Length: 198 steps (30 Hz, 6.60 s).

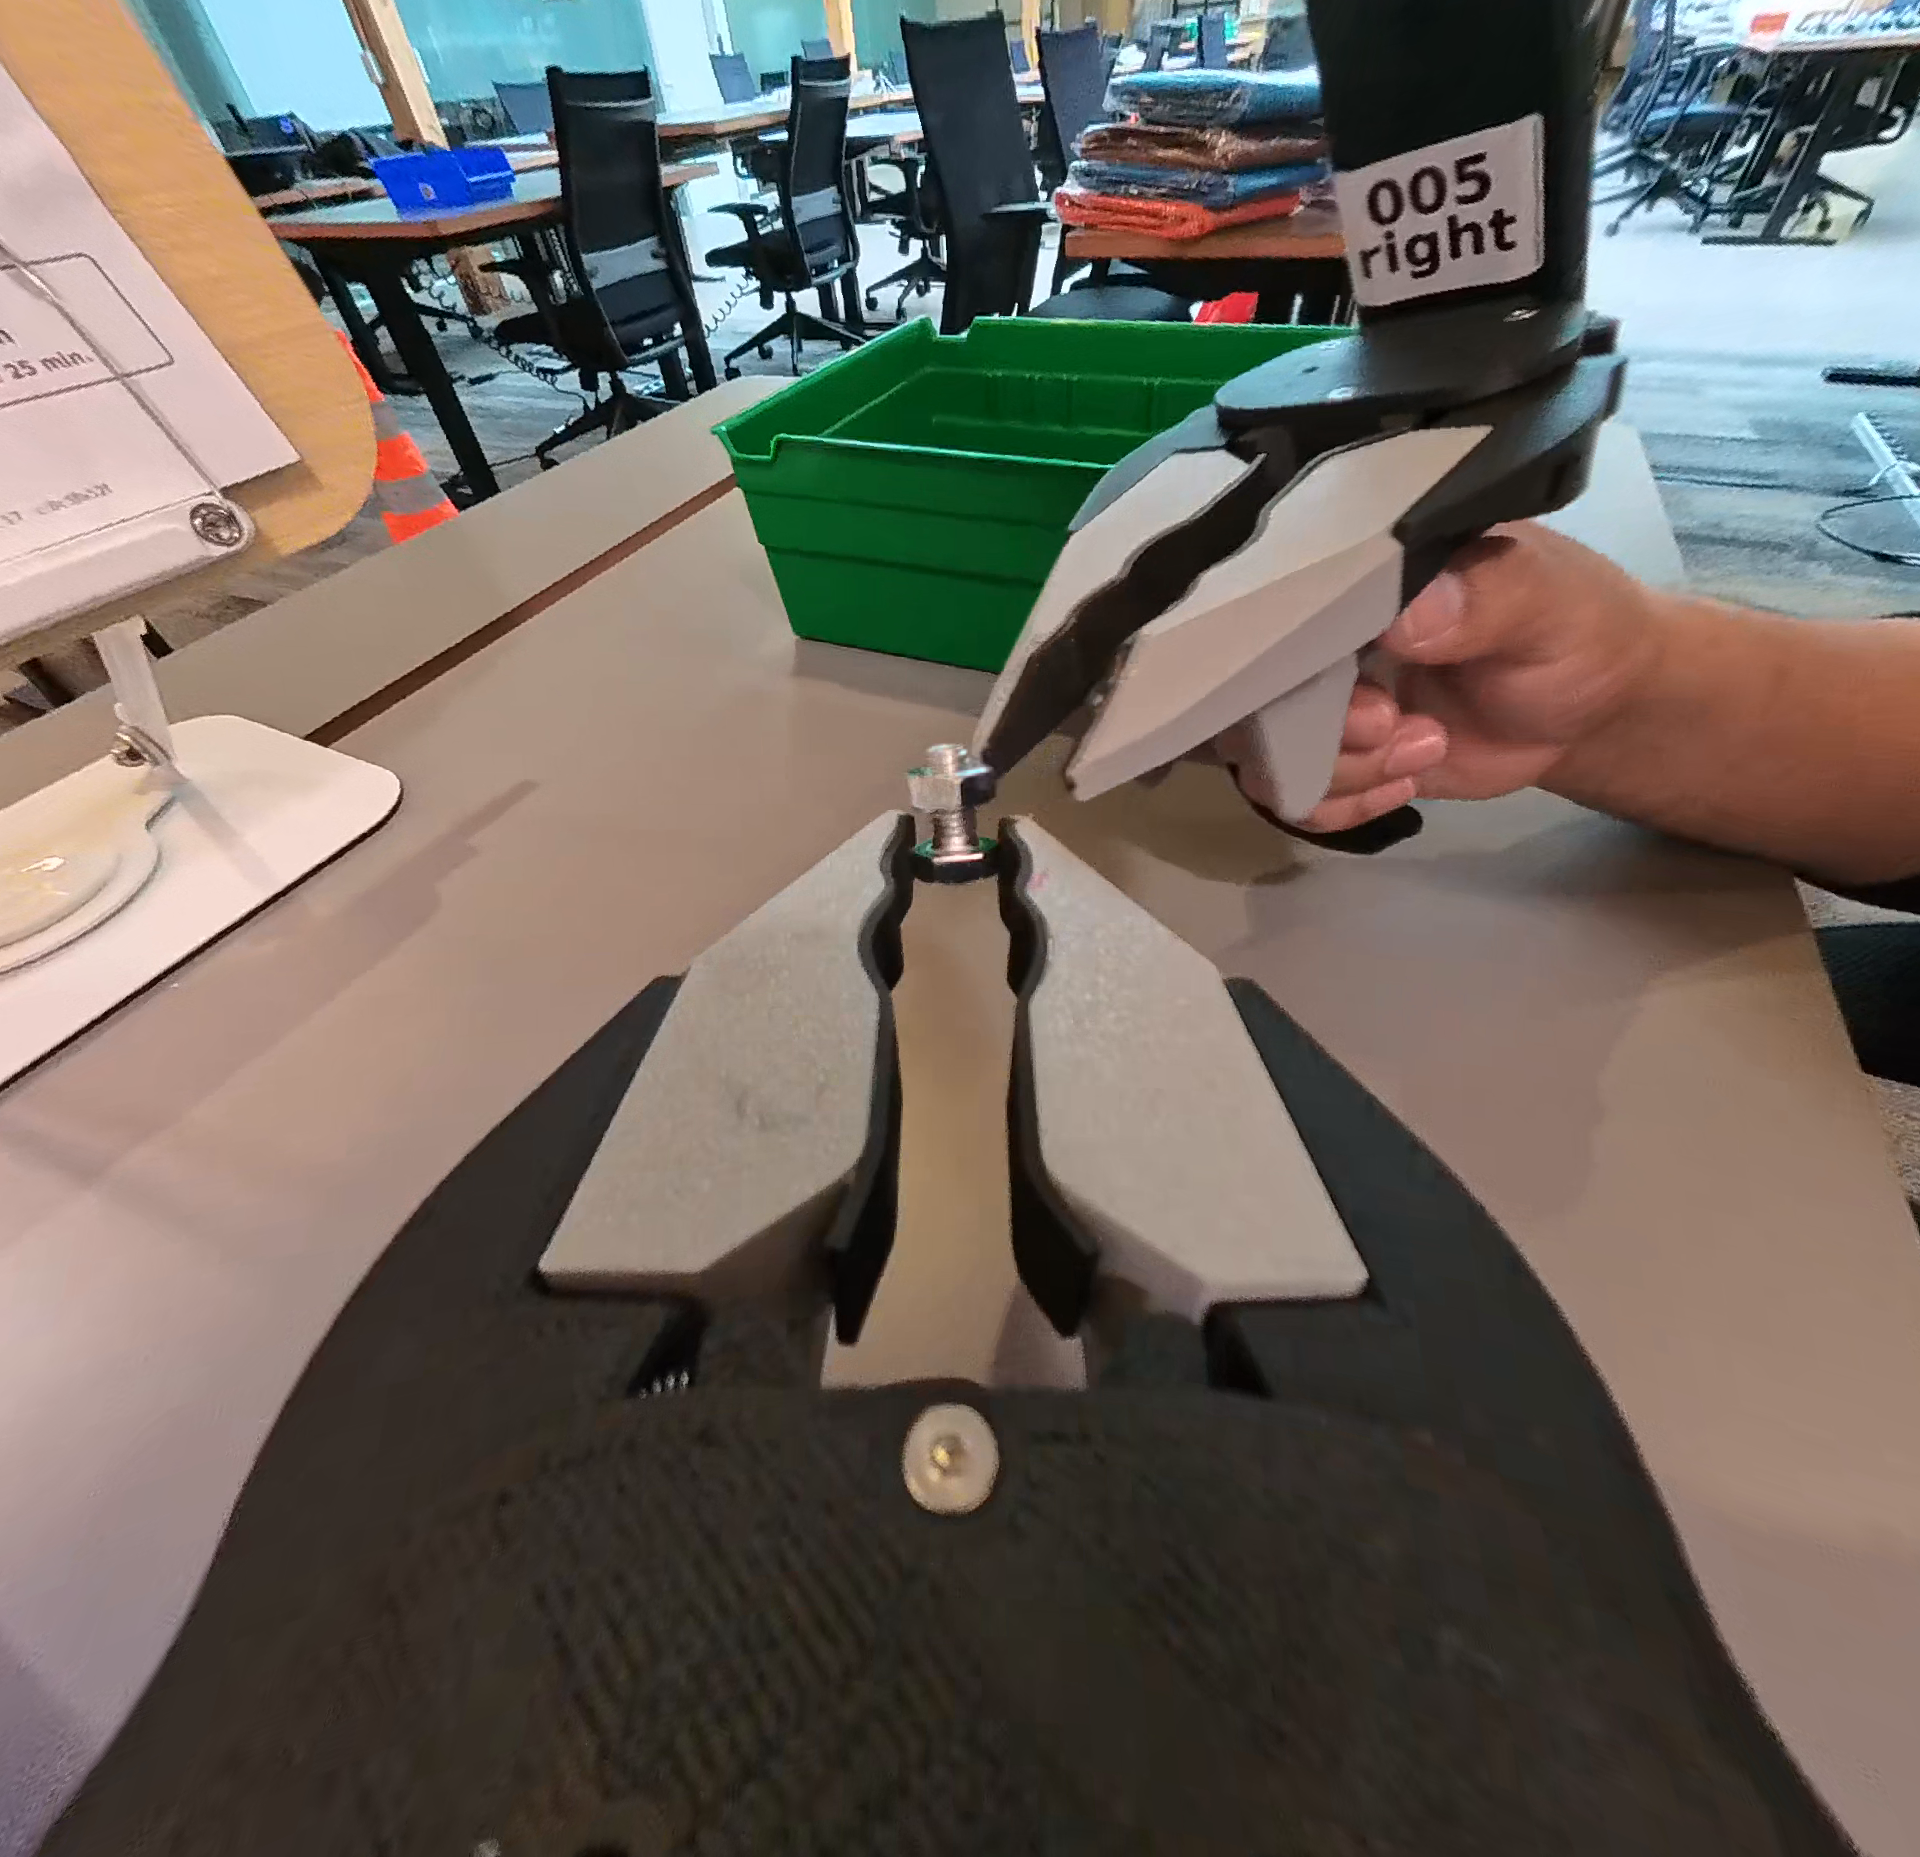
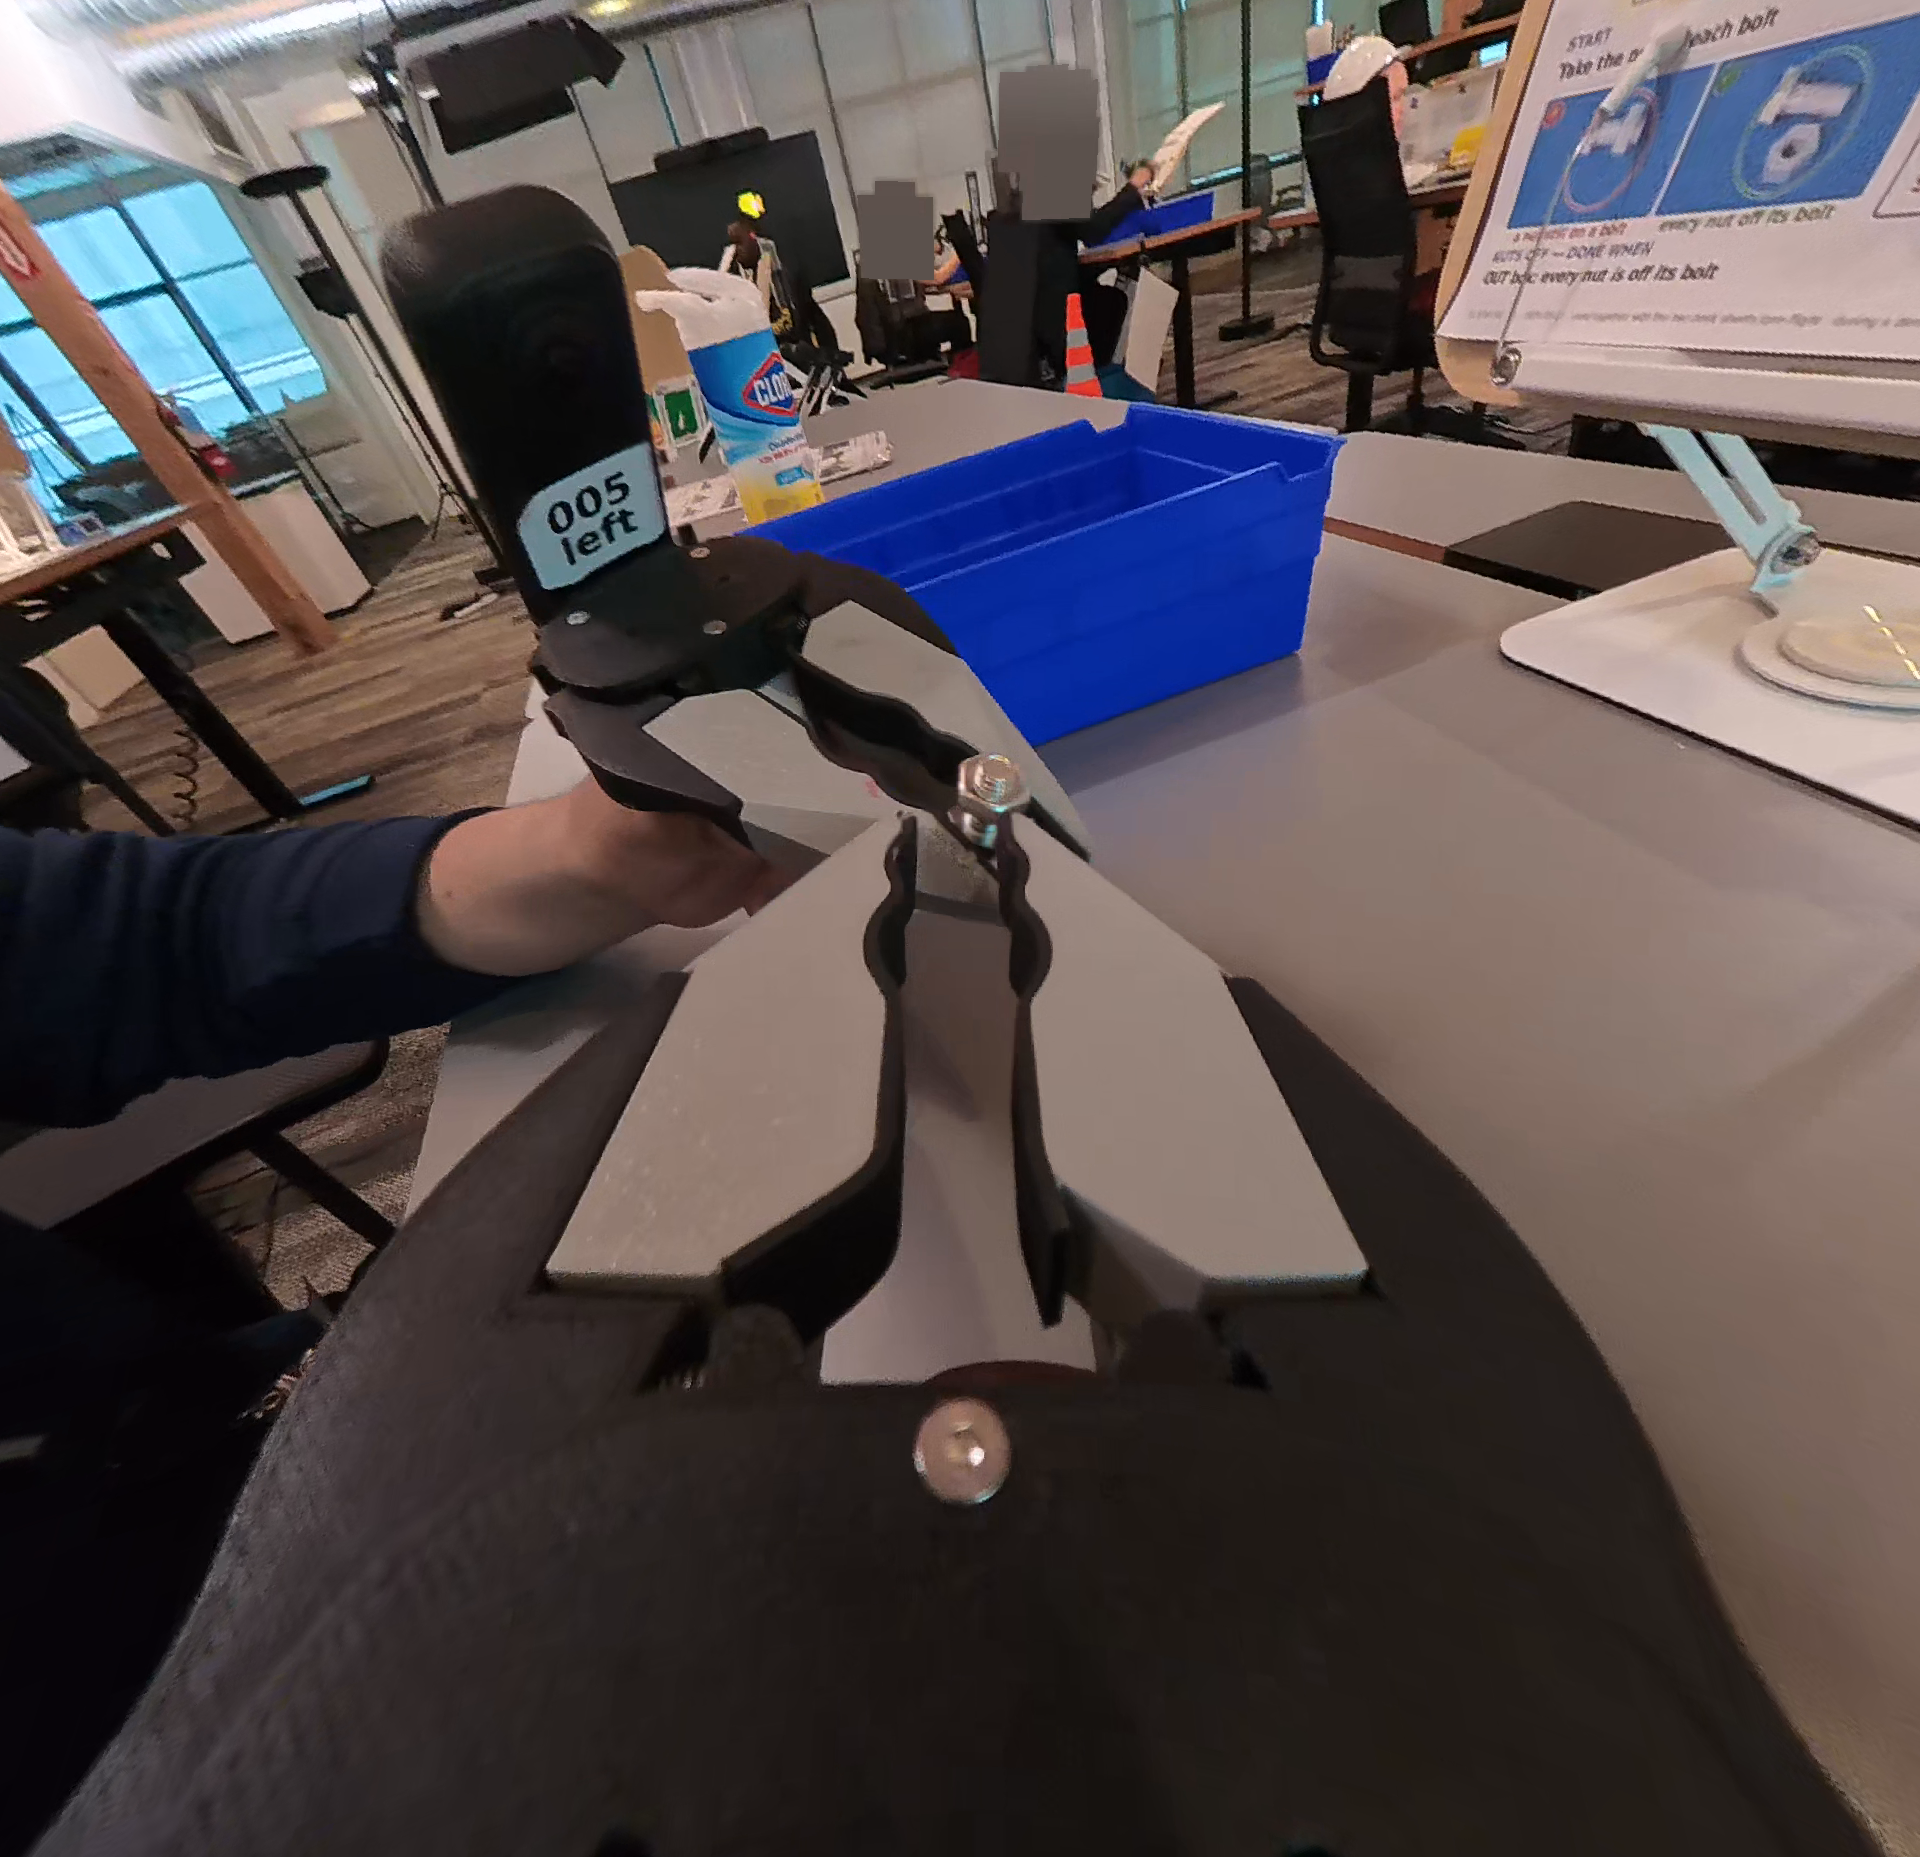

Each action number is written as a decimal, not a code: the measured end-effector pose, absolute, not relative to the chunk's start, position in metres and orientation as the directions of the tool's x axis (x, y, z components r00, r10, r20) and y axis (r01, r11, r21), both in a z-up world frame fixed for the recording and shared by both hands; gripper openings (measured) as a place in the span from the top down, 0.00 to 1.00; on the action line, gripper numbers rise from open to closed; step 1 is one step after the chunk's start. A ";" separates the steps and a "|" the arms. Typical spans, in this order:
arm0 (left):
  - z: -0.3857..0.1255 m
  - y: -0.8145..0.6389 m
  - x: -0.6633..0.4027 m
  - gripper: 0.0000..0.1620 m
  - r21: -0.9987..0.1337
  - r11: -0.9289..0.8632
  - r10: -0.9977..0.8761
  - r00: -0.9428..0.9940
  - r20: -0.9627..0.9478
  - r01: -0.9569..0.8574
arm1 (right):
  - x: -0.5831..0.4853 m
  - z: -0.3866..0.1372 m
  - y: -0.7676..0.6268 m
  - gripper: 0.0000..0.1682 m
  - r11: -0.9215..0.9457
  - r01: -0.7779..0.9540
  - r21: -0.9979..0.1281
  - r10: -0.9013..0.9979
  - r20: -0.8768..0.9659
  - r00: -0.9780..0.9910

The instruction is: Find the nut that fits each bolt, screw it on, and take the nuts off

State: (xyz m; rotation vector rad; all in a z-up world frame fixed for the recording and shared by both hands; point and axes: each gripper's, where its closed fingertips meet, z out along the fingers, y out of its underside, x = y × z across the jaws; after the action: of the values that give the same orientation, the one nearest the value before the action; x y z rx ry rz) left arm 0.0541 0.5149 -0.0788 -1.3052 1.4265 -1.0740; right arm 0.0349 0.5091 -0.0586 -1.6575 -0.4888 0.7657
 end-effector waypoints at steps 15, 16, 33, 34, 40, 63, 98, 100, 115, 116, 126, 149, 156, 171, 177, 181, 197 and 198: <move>-0.066 0.512 0.054 0.91 -0.990 0.031 -0.998 -0.049 -0.024 -0.136 | 0.042 -0.051 0.512 0.89 -0.224 -0.167 -0.960 0.665 -0.276 0.694; -0.064 0.514 0.053 0.91 -0.992 0.015 -0.999 -0.050 -0.009 -0.122 | 0.041 -0.050 0.511 0.89 -0.225 -0.173 -0.959 0.672 -0.281 0.685; -0.071 0.502 0.057 0.91 -0.987 0.037 -0.995 -0.095 -0.022 -0.154 | 0.029 -0.046 0.508 0.87 -0.170 -0.137 -0.976 0.698 -0.217 0.683; -0.073 0.498 0.059 0.91 -0.985 0.051 -0.994 -0.106 -0.034 -0.163 | 0.027 -0.048 0.508 0.86 -0.170 -0.128 -0.977 0.699 -0.211 0.683; -0.078 0.495 0.063 0.91 -0.976 0.112 -0.991 -0.089 -0.097 -0.186 | 0.029 -0.050 0.510 0.87 -0.157 -0.091 -0.983 0.683 -0.175 0.709; -0.075 0.497 0.059 0.91 -0.982 0.090 -0.993 -0.096 -0.074 -0.167 | 0.023 -0.051 0.507 0.86 -0.183 -0.138 -0.973 0.709 -0.228 0.667; -0.076 0.496 0.060 0.91 -0.977 0.105 -0.992 -0.090 -0.090 -0.187 | 0.031 -0.050 0.509 0.90 -0.137 -0.093 -0.986 0.684 -0.162 0.711; -0.074 0.504 0.057 0.91 -0.978 0.097 -0.994 -0.065 -0.087 -0.184 | 0.035 -0.044 0.508 0.91 -0.137 -0.135 -0.981 0.688 -0.192 0.700; -0.076 0.505 0.057 0.91 -0.974 0.111 -0.993 -0.055 -0.102 -0.199 | 0.037 -0.042 0.507 0.91 -0.133 -0.131 -0.983 0.687 -0.186 0.703; -0.075 0.506 0.056 0.91 -0.976 0.101 -0.994 -0.053 -0.092 -0.194 | 0.036 -0.043 0.507 0.91 -0.136 -0.125 -0.983 0.690 -0.185 0.700; -0.075 0.498 0.060 0.91 -0.974 0.111 -0.992 -0.072 -0.099 -0.197 | 0.033 -0.043 0.509 0.91 -0.122 -0.126 -0.984 0.690 -0.176 0.702; -0.069 0.504 0.057 0.91 -0.979 0.109 -0.994 -0.040 -0.104 -0.170 | 0.033 -0.045 0.505 0.91 -0.113 -0.058 -0.992 0.689 -0.120 0.715; -0.076 0.495 0.061 0.91 -0.975 0.114 -0.992 -0.080 -0.101 -0.189 | 0.025 -0.047 0.507 0.87 -0.120 -0.086 -0.989 0.699 -0.146 0.700; -0.074 0.501 0.059 0.91 -0.977 0.107 -0.994 -0.054 -0.099 -0.186 | 0.028 -0.048 0.508 0.88 -0.117 -0.071 -0.991 0.687 -0.132 0.715; -0.080 0.491 0.064 0.91 -0.969 0.134 -0.990 -0.082 -0.119 -0.208 | 0.028 -0.048 0.508 0.88 -0.111 -0.059 -0.992 0.686 -0.120 0.718; -0.074 0.502 0.058 0.91 -0.976 0.107 -0.994 -0.046 -0.100 -0.192 | 0.036 -0.047 0.510 0.89 -0.126 -0.095 -0.987 0.675 -0.156 0.721; -0.072 0.500 0.058 0.91 -0.979 0.096 -0.994 -0.062 -0.086 -0.178 | 0.033 -0.043 0.507 0.89 -0.101 -0.093 -0.991 0.688 -0.137 0.713; -0.070 0.502 0.057 0.91 -0.980 0.092 -0.995 -0.055 -0.084 -0.175 | 0.034 -0.043 0.507 0.89 -0.104 -0.096 -0.990 0.686 -0.141 0.714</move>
State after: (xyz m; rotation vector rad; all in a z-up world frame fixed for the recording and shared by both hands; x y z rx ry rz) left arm 0.0569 0.5019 -0.0703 -1.2481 1.4154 -1.0883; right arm 0.0339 0.5073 -0.0425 -1.5453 -0.4993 0.7068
